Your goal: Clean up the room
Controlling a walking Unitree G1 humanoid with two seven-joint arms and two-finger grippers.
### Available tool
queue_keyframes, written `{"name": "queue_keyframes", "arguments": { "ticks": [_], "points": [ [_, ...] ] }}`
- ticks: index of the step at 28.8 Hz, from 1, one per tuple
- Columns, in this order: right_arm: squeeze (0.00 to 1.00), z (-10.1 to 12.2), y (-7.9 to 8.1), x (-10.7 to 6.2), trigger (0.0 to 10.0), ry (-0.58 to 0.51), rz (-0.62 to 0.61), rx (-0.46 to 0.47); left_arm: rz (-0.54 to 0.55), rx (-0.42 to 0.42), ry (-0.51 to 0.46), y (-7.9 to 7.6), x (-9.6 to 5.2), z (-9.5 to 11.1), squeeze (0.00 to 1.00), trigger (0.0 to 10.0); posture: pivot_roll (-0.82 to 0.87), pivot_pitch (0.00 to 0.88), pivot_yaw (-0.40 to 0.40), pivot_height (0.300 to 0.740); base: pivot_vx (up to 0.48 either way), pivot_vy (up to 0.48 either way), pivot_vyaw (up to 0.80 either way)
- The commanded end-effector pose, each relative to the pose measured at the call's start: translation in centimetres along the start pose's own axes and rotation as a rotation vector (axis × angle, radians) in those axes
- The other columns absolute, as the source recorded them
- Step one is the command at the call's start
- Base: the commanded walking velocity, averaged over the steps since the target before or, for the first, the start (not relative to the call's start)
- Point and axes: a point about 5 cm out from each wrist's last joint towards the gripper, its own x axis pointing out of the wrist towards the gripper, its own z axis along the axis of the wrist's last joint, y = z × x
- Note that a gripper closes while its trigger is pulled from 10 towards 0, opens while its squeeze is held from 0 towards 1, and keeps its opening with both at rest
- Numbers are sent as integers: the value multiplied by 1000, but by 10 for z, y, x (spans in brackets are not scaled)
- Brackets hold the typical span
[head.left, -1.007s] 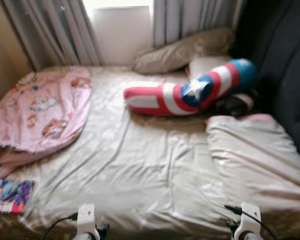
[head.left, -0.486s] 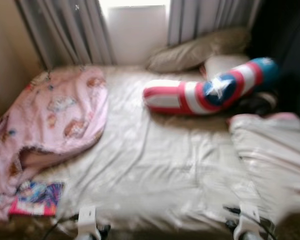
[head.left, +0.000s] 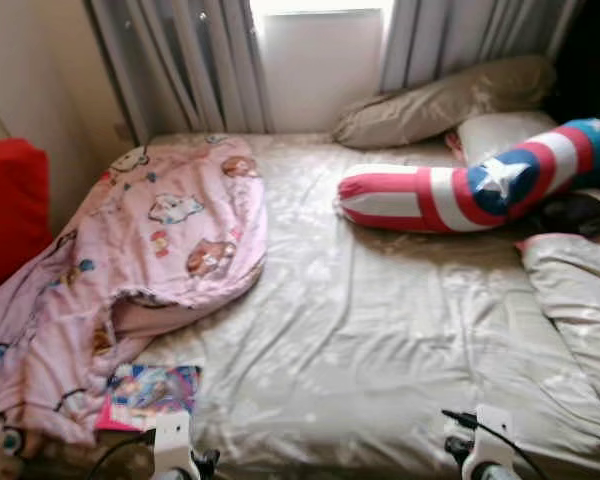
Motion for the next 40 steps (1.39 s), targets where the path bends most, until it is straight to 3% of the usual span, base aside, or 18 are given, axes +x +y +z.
{"name": "queue_keyframes", "arguments": {
  "ticks": [1, 6, 31, 40],
  "points": [
    [0, 5, 1, 1, 10000, -15, 6, -24, 7, 2, 11, 1, 0, -1, 0, 10000, 74, 0, -9, 740, 0, 480, 0],
    [0, 6, 1, 1, 10000, -22, 11, -19, 7, 2, 10, 1, 0, -1, 0, 10000, 75, 0, -10, 740, 0, 480, 794],
    [0, 6, 3, 1, 10000, -27, 24, 10, 9, 2, 8, 1, 0, 0, 0, 10000, 78, 0, -11, 740, 0, 480, 0],
    [0, 6, 3, 1, 10000, -28, 25, 12, 8, 6, 4, 1, 0, 0, 0, 10000, 78, 0, -11, 740, 0, 0, 0]
  ]
}}
